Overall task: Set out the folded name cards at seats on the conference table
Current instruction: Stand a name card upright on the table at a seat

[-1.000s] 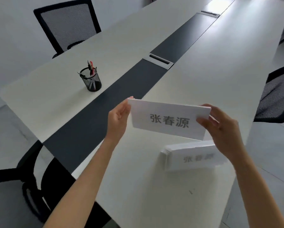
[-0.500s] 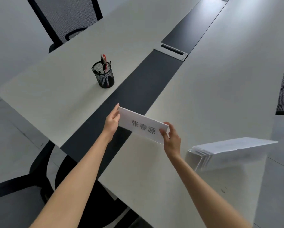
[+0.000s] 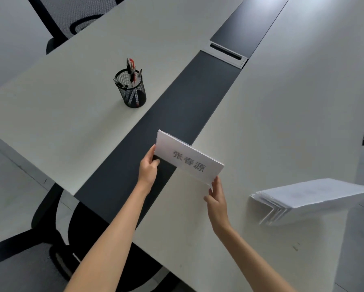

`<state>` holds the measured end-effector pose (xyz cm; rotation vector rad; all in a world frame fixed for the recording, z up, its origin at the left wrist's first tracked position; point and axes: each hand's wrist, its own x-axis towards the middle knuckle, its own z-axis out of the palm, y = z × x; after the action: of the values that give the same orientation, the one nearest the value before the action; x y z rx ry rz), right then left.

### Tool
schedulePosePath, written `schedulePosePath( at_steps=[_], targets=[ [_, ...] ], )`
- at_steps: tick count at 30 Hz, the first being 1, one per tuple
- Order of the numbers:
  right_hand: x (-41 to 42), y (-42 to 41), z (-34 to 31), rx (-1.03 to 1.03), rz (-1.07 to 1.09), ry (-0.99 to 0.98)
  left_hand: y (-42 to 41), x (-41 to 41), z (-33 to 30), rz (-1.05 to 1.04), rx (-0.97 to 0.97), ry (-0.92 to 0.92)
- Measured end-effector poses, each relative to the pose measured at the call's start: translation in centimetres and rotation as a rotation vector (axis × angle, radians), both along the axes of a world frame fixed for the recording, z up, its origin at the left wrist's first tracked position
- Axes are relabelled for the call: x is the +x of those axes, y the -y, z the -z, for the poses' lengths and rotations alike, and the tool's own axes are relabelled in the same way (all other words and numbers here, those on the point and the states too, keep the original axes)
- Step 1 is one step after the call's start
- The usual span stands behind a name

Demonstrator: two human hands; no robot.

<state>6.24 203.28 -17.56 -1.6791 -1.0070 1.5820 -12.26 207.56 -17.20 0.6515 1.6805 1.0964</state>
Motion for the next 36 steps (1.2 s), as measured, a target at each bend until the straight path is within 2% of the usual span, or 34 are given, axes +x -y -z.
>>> schedulePosePath(
  at_steps=[6, 11, 20, 23, 26, 30, 33, 36],
  targets=[
    [-2.6, -7.0, -0.8, 0.026, -0.109, 0.043, -6.2, -3.4, -0.3, 0.099, -0.057, -0.084],
    [-4.3, -12.4, -1.5, -0.003, -0.198, 0.024, -11.2, -5.4, -0.9, 0.131, -0.045, -0.076],
    [-4.1, -15.3, -1.5, -0.029, -0.230, -0.044, -13.8, -6.1, -0.4, 0.143, -0.030, -0.107],
    [-3.2, -14.8, -1.7, -0.060, -0.216, -0.012, -13.1, -5.5, -0.7, 0.119, -0.035, -0.099],
    [-2.1, -13.5, -2.8, -0.038, -0.127, 0.048, -11.8, -4.6, -0.4, 0.049, -0.075, -0.167],
    [1.4, -9.8, -7.5, 0.194, -0.002, -0.038, -7.2, -1.6, -0.4, -0.022, -0.112, -0.200],
    [7.0, -6.0, -11.1, 0.385, 0.088, -0.008, -1.8, 3.4, -1.1, 0.085, -0.083, -0.064],
    [13.7, -2.6, -12.4, 0.455, 0.218, 0.201, 2.9, 9.6, -2.0, 0.307, -0.103, 0.063]
  ],
)
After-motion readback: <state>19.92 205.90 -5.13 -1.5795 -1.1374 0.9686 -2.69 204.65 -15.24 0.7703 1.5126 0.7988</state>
